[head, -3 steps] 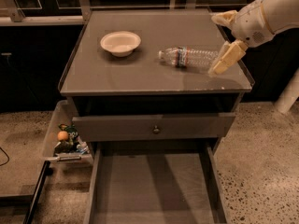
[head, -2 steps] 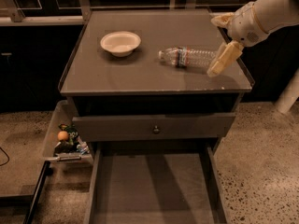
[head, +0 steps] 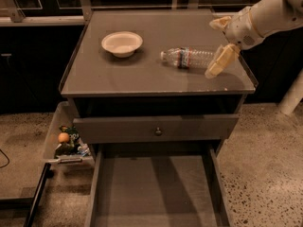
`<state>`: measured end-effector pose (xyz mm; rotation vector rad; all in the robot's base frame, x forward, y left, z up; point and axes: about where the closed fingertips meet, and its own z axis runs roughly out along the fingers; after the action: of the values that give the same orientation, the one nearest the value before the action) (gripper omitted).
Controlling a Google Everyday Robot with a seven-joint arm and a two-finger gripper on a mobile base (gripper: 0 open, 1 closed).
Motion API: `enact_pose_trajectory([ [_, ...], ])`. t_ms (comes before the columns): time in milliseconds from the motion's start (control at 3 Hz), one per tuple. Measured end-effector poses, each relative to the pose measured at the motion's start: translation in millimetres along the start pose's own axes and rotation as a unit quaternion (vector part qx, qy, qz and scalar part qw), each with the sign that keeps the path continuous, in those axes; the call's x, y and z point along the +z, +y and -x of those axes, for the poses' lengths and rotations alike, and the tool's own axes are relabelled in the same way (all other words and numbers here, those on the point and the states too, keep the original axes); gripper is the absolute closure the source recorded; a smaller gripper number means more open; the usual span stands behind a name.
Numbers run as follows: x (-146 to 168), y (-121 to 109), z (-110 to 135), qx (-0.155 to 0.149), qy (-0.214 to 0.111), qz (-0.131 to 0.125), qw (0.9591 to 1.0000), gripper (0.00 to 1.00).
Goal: Place water bottle into middle drawer
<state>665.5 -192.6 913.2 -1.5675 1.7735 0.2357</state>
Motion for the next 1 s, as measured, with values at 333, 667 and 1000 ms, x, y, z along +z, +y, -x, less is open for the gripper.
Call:
enact_pose_trajectory([
  [333, 16, -9, -4, 0.004, -0.01, 0.002, 0.9999, 0.0],
  [667, 35, -20, -7, 0.01, -0.019, 0.009, 0.9997, 0.0],
  [1000, 56, -26, -15, 0.023, -0.02, 0.025, 0.9992, 0.0],
])
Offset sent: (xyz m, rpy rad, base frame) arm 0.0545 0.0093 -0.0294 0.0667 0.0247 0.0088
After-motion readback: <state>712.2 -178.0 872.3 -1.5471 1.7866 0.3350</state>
